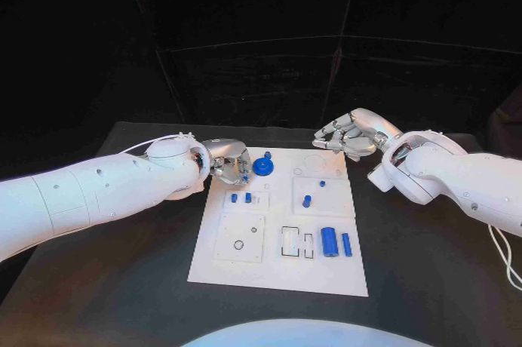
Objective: Assemble the parts on the task board
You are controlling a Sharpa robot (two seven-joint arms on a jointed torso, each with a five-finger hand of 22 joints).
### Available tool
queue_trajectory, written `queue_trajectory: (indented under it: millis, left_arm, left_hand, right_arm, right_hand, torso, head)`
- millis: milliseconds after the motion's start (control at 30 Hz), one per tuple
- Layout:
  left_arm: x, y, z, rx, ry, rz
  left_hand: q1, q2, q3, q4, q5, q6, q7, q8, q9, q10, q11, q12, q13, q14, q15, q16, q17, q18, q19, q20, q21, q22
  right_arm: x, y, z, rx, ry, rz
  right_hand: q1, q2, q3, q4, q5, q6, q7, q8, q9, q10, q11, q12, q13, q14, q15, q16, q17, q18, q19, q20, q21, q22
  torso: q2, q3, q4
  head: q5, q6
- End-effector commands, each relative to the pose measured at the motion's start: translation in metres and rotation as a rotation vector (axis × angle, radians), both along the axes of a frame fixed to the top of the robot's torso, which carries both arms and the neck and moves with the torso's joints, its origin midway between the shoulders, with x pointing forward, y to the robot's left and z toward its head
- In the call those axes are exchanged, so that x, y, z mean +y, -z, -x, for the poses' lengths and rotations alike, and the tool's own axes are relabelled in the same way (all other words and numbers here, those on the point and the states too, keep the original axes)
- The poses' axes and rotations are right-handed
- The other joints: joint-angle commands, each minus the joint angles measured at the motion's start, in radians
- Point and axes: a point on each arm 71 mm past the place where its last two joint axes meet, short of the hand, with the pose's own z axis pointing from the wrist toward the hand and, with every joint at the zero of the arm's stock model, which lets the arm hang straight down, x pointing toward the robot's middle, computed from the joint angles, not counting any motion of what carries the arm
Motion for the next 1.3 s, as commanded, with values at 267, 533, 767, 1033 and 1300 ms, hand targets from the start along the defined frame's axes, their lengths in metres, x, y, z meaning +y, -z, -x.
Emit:
queue_trajectory:
  millis: [267,533,767,1033,1300]
  left_arm:
    - [-0.0012,0.0022,0.001,0.028,0.004,-0.015]
    - [-0.0009,0.0031,0.001,0.034,0.001,-0.025]
    - [-0.001,0.0035,0.0007,0.035,0.0,-0.027]
    - [-0.0006,0.0043,0.0002,0.035,-0.004,-0.029]
    - [0.001,0.0053,-0.0006,0.04,-0.013,-0.036]
  left_hand:
    - [-0.007,0.002,-0.003,0.0,0.0,0.005,0.002,-0.007,0.001,0.008,0.0,-0.007,0.001,0.039,0.0,0.001,-0.001,-0.017,-0.002,-0.003,0.001,0.0]
    - [-0.006,0.001,-0.003,-0.001,0.0,0.006,0.001,-0.007,0.001,0.01,0.0,-0.008,0.001,0.038,-0.001,-0.001,-0.004,-0.017,-0.002,-0.003,0.0,0.0]
    - [-0.006,0.0,-0.004,-0.002,0.0,0.005,0.001,-0.009,0.0,0.009,0.0,-0.011,0.001,0.038,-0.001,-0.001,-0.005,-0.017,-0.003,-0.003,0.0,0.0]
    - [-0.014,-0.011,-0.01,-0.004,0.0,-0.037,0.012,-0.04,-0.013,-0.012,0.011,-0.034,-0.002,0.036,0.006,-0.003,-0.009,-0.019,-0.005,0.0,0.0,0.002]
    - [-0.024,-0.022,-0.017,-0.002,0.0,-0.092,0.022,-0.079,-0.032,-0.039,0.02,-0.057,-0.001,0.033,0.013,-0.006,-0.017,-0.019,-0.007,0.006,-0.003,0.002]
  right_arm:
    - [0.0011,-0.001,0.0,0.0,-0.009,-0.004]
    - [0.0012,-0.001,0.0,-0.001,-0.009,-0.004]
    - [0.0014,-0.001,0.0,-0.001,-0.009,-0.004]
    - [0.0017,-0.001,-0.0001,-0.001,-0.01,-0.004]
    - [0.0014,-0.001,0.0,0.0,-0.009,-0.004]
  right_hand:
    - [0.001,0.01,-0.005,0.001,0.004,-0.005,0.0,0.004,-0.001,-0.009,-0.001,0.003,-0.001,0.001,0.004,-0.004,0.001,0.018,-0.001,0.001,-0.005,-0.001]
    - [0.001,0.01,-0.005,0.001,0.004,-0.005,0.0,0.004,-0.001,-0.009,-0.001,0.003,-0.001,0.001,0.004,-0.004,0.001,0.018,-0.001,0.001,-0.005,-0.001]
    - [0.001,0.01,-0.005,0.001,0.004,-0.005,0.0,0.004,-0.001,-0.009,-0.001,0.003,-0.001,0.001,0.004,-0.004,0.001,0.018,-0.001,0.001,-0.005,-0.001]
    - [0.001,0.01,-0.005,0.001,0.004,-0.005,0.0,0.004,-0.001,-0.009,-0.001,0.003,-0.001,0.001,0.004,-0.004,0.001,0.018,-0.001,0.001,-0.005,-0.001]
    - [0.001,0.01,-0.005,0.001,0.004,-0.005,0.0,0.004,-0.001,-0.009,-0.001,0.003,-0.001,0.001,0.004,-0.004,0.001,0.018,-0.001,0.001,-0.005,-0.001]
  torso:
    - [0.0,0.0003,-0.0002]
    - [0.0,0.0,0.0001]
    - [0.0,0.0,-0.0007]
    - [0.0,0.0002,0.0]
    - [0.0,0.0006,-0.0003]
  head:
    - [0.0,-0.001]
    - [0.001,-0.002]
    - [0.001,-0.003]
    - [0.001,-0.004]
    - [0.0,-0.005]
